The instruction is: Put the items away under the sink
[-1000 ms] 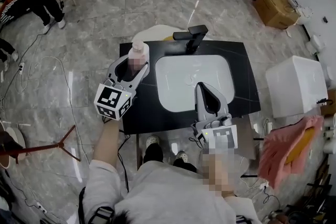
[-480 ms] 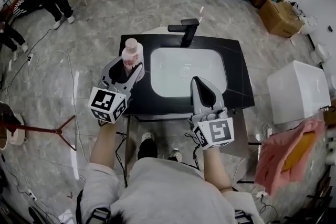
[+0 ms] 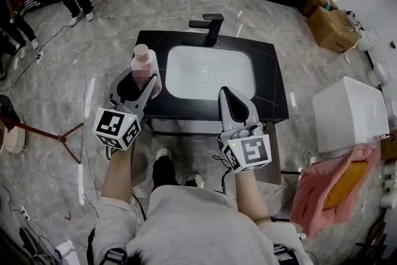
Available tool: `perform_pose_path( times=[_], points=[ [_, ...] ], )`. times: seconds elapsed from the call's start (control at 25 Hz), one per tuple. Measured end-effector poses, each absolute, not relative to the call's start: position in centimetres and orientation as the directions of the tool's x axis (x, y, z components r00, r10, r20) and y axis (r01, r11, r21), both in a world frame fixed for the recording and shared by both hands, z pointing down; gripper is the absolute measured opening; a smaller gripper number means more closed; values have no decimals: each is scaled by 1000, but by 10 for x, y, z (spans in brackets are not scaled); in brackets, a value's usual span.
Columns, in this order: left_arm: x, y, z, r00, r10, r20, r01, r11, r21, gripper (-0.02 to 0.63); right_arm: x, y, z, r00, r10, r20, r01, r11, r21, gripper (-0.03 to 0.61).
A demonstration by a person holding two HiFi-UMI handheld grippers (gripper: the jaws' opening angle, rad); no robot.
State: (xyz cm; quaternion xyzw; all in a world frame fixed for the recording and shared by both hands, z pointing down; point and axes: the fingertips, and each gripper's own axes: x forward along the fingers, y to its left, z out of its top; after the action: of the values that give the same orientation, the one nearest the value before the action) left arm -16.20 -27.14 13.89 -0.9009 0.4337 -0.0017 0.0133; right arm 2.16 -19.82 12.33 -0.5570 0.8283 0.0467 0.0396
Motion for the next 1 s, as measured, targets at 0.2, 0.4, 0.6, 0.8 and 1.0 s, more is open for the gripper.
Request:
perform_pose_path(
  times=[0.2,0.4,0.6,0.8,1.0],
  points=[
    [-160,-235,130,585,-810,-37,-811,-585,-26,213,33,-169,128,-411,-903,-123,-911,410,30,11],
    [-161,-204,120,575,-817,-50,-818,-573,-43,212,30,-150,130,-433,-893,-126,-901,433,25,11],
    [-158,-180,114,587,-807,-66,-810,-585,-46,209,26,-136,125,-429,-891,-147,-902,433,11,11],
    [-155,-154,108,616,-783,-83,-787,-616,-34,209,20,-118,119,-411,-898,-155,-910,415,6,11],
    [-155,-122,100,656,-749,-89,-753,-657,-29,209,9,-91,118,-386,-911,-146,-920,391,-7,11]
  ],
)
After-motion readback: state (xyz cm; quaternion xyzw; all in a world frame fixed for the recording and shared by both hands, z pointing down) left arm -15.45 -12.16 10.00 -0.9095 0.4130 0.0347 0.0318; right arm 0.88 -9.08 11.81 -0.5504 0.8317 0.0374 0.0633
